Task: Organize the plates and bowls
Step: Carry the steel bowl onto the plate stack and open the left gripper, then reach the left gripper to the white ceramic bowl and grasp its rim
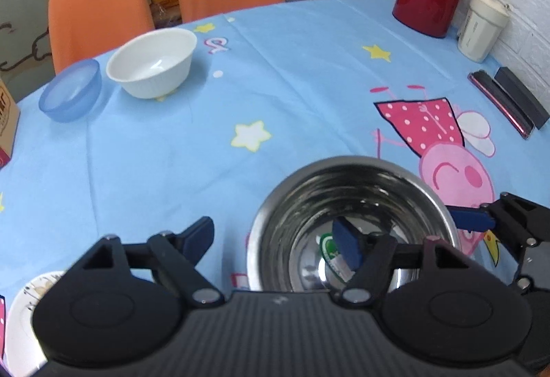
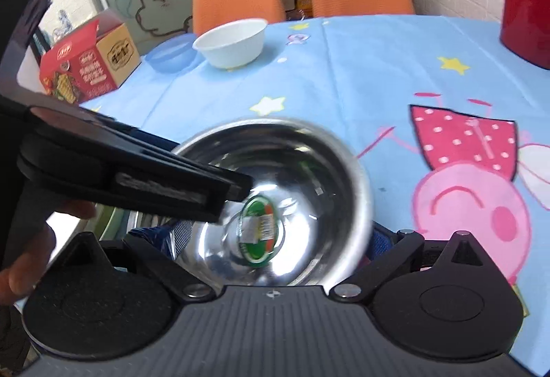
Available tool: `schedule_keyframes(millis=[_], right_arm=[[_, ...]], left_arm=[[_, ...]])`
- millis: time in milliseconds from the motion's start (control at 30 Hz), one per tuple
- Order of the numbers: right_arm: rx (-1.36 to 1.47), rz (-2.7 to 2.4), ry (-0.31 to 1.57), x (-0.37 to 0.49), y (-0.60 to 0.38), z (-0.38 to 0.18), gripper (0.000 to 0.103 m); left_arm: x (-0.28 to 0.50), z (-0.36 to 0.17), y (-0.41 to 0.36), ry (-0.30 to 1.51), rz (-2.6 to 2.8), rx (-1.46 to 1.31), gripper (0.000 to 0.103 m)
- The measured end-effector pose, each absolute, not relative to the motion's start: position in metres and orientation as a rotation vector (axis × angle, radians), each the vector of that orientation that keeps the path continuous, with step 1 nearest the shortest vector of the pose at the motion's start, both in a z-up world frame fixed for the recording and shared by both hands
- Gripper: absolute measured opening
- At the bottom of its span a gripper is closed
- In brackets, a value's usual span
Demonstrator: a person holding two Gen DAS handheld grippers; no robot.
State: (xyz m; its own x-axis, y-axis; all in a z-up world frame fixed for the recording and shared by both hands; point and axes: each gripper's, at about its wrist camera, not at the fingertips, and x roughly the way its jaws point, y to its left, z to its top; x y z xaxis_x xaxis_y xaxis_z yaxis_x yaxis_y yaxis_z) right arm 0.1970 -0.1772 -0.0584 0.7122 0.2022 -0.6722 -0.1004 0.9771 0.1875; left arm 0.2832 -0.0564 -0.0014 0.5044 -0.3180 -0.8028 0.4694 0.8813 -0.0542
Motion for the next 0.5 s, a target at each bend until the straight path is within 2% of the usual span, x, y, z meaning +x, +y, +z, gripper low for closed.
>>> schedule_keyframes(millis=[267, 500], right_arm=[[0.167, 0.025, 0.653, 0.175, -0.230, -0.022, 0.088], [0.202, 0.067, 0.636, 0.214, -0.235, -0.005, 0.088]], left_arm=[[0.286, 0.036, -0.004, 0.826, -0.409, 0.125, 0.076], [0.307, 0.040, 0.043, 0.827, -0.291, 0.109, 0.076]])
